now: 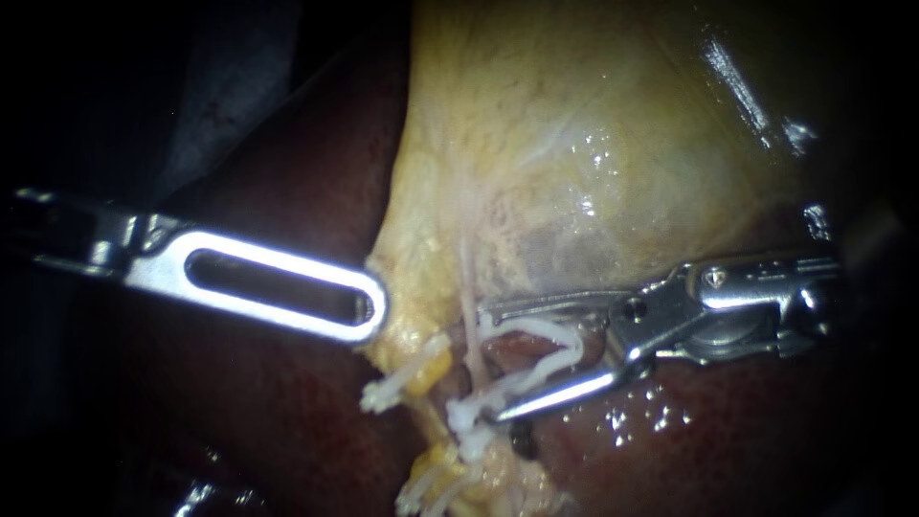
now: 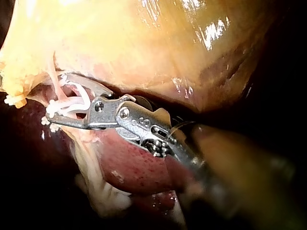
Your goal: Clipping third clip right tube
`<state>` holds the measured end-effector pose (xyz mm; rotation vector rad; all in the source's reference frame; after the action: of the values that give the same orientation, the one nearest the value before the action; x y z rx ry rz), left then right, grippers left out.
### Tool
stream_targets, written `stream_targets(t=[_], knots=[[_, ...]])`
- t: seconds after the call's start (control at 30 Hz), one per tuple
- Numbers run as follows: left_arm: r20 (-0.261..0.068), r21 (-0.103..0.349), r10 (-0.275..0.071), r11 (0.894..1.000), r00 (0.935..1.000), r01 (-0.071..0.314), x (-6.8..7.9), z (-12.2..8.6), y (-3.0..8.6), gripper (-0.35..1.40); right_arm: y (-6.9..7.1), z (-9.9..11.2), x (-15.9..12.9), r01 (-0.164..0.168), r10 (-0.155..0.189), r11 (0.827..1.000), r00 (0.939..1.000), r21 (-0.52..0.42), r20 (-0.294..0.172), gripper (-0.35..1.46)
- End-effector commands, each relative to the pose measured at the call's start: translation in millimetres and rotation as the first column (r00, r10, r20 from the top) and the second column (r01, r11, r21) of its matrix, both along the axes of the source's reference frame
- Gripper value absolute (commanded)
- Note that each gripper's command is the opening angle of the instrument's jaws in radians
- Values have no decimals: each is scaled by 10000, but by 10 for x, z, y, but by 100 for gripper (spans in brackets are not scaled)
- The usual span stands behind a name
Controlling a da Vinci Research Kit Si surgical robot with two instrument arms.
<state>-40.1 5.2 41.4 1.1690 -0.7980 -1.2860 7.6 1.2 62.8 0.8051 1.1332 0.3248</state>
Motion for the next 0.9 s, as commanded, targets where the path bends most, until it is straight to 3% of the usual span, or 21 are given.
stream_targets(t=[0.03, 0.4, 0.63, 0.9], knots=[[-3, 0, -1, 10000, 10000, 1, 0, 0, 0, -35, 1, 1, 0, -2, 2, 10000, 10000, -3, 5, 58], [-6, -8, 0, 10000, 10000, 0, -1, 2, 0, -35, -1, 0, 22, 94, -95, 9999, 10000, 100, 29, 57], [-23, -37, -15, 10000, 10000, 15, 0, 6, 0, -35, -4, -3, 26, 263, -262, 9991, 9997, 334, -23, 53], [-27, -69, 2, 10000, 10000, -3, 4, 15, 1, -35, 0, -7, 27, 240, -240, 9988, 9997, 422, -2, 51]])
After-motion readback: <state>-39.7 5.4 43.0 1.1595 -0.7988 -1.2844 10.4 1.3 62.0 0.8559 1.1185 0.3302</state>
